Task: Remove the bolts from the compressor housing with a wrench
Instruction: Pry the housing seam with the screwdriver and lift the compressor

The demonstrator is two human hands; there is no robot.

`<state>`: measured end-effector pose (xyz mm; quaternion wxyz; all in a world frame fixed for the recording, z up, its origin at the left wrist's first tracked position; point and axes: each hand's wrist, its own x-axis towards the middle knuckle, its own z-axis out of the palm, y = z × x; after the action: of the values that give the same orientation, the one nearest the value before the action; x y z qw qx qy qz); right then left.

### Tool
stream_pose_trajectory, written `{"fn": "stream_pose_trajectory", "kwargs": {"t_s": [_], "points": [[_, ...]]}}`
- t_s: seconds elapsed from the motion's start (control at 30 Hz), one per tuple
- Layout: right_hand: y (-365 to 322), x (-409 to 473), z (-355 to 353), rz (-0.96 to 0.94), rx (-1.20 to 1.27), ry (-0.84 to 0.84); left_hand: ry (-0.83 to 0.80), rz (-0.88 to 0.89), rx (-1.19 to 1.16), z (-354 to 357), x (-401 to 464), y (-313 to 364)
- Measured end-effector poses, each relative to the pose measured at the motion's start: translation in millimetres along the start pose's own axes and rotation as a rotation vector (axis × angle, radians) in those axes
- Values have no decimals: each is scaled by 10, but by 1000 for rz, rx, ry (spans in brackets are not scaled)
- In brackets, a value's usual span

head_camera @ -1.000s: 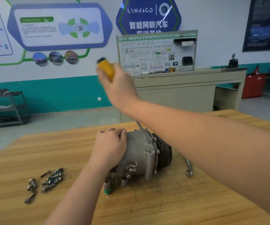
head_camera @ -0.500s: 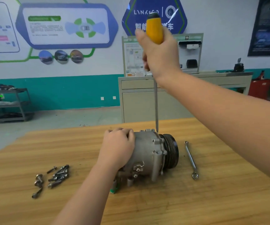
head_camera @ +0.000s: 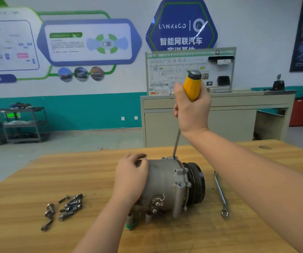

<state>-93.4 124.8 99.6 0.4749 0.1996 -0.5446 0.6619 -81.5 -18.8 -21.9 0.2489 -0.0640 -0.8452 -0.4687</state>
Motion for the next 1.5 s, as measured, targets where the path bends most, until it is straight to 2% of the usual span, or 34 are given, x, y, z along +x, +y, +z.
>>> {"fn": "stream_pose_trajectory", "kwargs": {"t_s": [0.1, 0.17, 0.23, 0.33, 0.4, 0.43, 0.47, 0.5, 0.53, 0.57, 0.6, 0.7, 0.83, 0.97, 1.2, 1.33, 1.5], "points": [[-33, -49, -47, 104, -20, -59, -66, -362, -557, -40, -80, -100], [-107, -108, -62, 118, -65, -108, -162, -459, -701, -27, -82, -215], [-181, -266, -25, 87, -88, -220, -235, -441, -820, -45, -139, -376], [-179, -717, 85, -107, -182, -553, -286, -355, -853, -25, -220, -475], [-119, -1007, 191, -248, -361, -757, -125, -194, -945, -22, -259, -414], [-105, -1087, 252, -293, -425, -815, 16, -89, -1017, -56, -225, -439], [-101, -1104, 303, -323, -451, -826, 79, -45, -1126, -92, -165, -442], [-114, -1064, 341, -337, -441, -794, 28, 22, -1113, -85, -144, -468], [-145, -980, 362, -311, -400, -730, -109, 30, -993, -116, -168, -452], [-190, -864, 364, -244, -342, -648, -284, -56, -920, -17, -185, -469], [-232, -724, 337, -164, -276, -555, -367, -197, -888, 19, -183, -539], [-298, -261, 191, 56, -99, -324, -315, -287, -945, 35, -175, -680], [-354, 154, 133, 246, 12, -200, -244, -300, -984, 83, -179, -653], [-370, 325, 167, 396, 0, -200, -206, -289, -957, 71, -182, -651], [-373, 279, 186, 438, -77, -163, -214, -274, -929, 37, -202, -635], [-370, 164, 392, 330, -249, -200, -206, -286, -934, 44, -216, -615], [-309, -243, 797, 128, -455, -422, -146, -258, -903, 55, -239, -600]]}}
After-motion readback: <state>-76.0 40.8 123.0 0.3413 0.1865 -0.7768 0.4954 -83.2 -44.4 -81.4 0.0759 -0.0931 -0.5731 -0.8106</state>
